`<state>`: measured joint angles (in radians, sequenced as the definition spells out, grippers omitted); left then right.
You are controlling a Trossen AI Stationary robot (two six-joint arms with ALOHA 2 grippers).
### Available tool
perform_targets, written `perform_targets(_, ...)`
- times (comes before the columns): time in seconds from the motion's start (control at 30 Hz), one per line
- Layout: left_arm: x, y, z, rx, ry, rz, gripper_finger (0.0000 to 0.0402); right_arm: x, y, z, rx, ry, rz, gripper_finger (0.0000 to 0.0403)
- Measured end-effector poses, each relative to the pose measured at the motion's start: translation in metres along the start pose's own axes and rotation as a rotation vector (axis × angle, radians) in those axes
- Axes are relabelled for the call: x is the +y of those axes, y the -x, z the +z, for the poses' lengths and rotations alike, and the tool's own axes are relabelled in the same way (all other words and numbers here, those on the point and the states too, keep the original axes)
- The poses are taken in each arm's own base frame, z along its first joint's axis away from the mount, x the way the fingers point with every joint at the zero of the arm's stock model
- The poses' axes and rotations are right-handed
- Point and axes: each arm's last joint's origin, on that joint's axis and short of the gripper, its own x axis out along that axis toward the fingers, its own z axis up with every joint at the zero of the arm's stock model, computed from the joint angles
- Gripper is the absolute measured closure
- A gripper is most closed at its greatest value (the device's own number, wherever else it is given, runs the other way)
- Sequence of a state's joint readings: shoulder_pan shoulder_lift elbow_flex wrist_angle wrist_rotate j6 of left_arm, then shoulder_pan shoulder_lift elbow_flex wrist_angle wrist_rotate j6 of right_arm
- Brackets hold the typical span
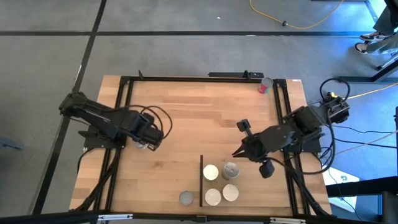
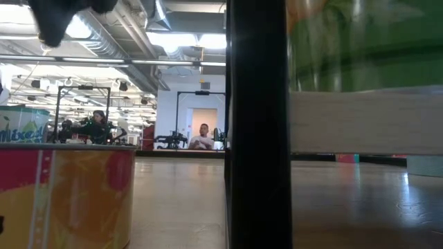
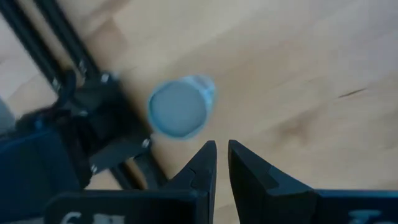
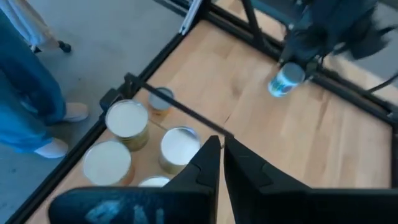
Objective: Pick and place cans onto a shelf
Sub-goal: Put the canned vegetables on the shelf
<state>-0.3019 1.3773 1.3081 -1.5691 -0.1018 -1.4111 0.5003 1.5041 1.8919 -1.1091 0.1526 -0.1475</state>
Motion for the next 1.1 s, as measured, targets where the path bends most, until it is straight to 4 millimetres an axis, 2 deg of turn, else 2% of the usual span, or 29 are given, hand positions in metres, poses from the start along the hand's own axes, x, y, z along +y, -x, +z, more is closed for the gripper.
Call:
perform_targets(0.17,-0.004,-0.032,-0.003,0.03,0.004,0.021,0.0366,-0.003,0.009,0.003,-0.012,0.015,-0.042,0.0377)
perform_targets(0.3,-0.006,-0.047,-0.003,0.048,0.005,0.006,0.0369,-0.007,0.011,0.003,-0.007,0.003,-0.052,0.0377)
perform_targets(0.83,0.001,-0.086,-0.008,0.053,-0.007,0.098,0.0369,-0.02,0.01,0.0,0.015,-0.054,-0.084,0.0377)
perform_targets(1.1,0.001,-0.089,-0.008,0.032,-0.008,0.099,0.037,-0.028,0.01,-0.002,0.021,-0.073,-0.106,0.0377)
